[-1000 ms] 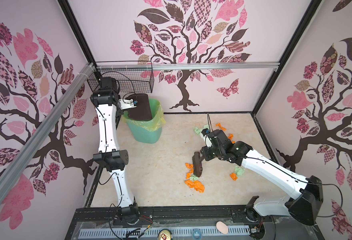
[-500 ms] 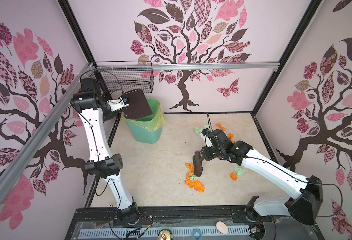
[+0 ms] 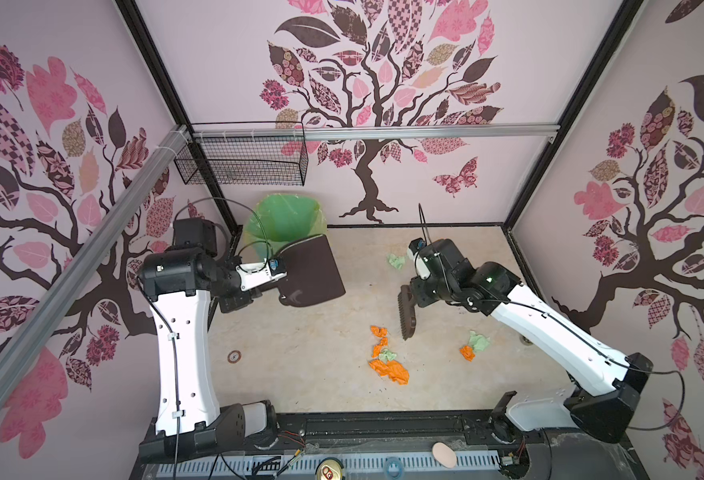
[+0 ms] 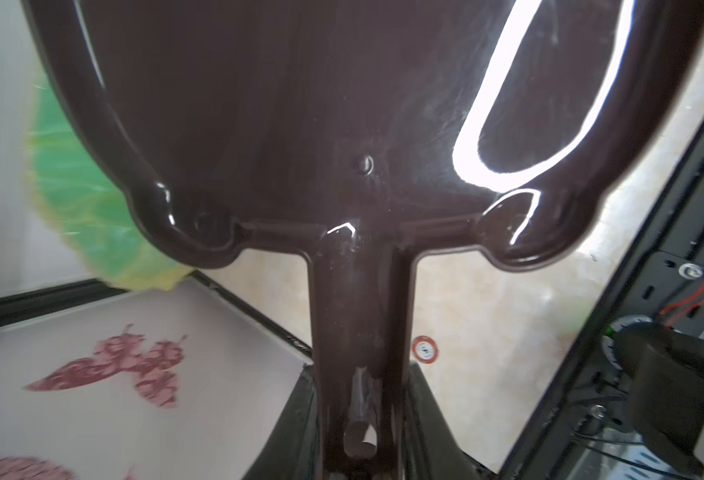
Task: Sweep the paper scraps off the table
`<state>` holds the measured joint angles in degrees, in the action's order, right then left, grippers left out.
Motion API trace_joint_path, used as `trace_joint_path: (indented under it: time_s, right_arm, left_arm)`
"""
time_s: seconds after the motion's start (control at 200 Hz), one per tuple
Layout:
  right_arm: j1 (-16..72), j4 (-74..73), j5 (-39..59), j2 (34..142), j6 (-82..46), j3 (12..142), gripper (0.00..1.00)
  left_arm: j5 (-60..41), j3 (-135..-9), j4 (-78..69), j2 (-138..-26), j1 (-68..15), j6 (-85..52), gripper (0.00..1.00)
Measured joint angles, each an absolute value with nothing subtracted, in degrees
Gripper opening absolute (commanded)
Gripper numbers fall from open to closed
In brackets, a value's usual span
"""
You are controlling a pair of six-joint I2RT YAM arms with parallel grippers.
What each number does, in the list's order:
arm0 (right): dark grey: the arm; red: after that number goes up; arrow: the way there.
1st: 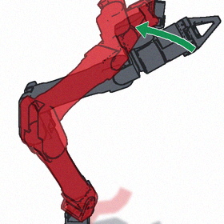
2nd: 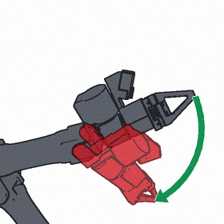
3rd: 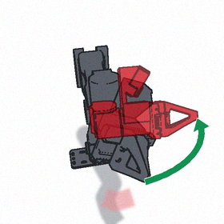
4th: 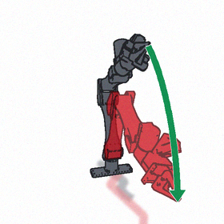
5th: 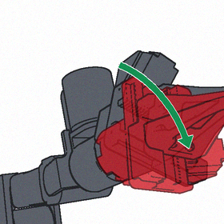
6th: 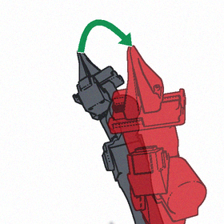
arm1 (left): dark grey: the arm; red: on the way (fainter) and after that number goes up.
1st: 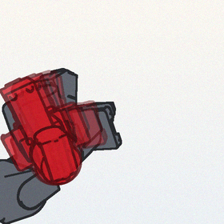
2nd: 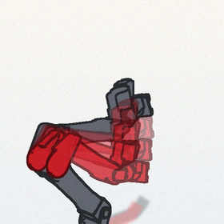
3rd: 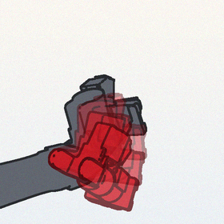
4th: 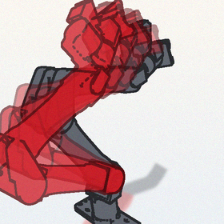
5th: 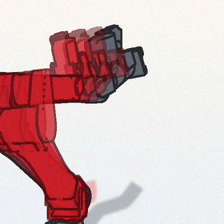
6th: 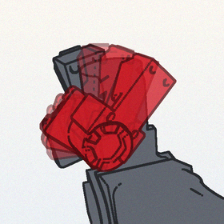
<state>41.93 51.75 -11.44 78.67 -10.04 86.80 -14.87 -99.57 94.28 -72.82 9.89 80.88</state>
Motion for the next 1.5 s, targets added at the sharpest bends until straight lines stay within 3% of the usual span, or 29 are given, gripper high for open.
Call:
trace_joint_path:
  time_s: [0.21,0.55,0.885,1.015,1.25,1.5]
  right_arm:
    - [38.94,53.28,-14.46,83.53,-10.48,99.88,0.0]
    - [12.43,31.77,3.42,95.26,-28.97,96.88,0.0]
    - [12.71,22.87,9.37,115.92,-41.95,108.36,0.0]
    - [13.74,21.87,7.99,115.57,-41.98,105.38,0.0]
    - [14.2,16.56,6.22,110.32,-40.21,88.9,0.0]
    - [14.17,15.0,2.83,96.84,-35.73,74.98,0.0]
  left_arm:
    - [-11.75,-72.84,85.36,-67.02,8.08,79.15,0.0]
    - [-8.8,-53.82,68.49,-69.89,7.03,77.1,0.0]
    - [-4.4,-45.34,54.48,-77.32,2.81,74.74,0.01]
    - [-4.84,-43.97,50.63,-77.65,2.52,74.24,0.03]
    - [-6.61,-43.9,48.14,-82.24,2.52,73.21,0.06]
    - [-8.21,-43.9,47.4,-83.4,2.52,72.71,0.11]
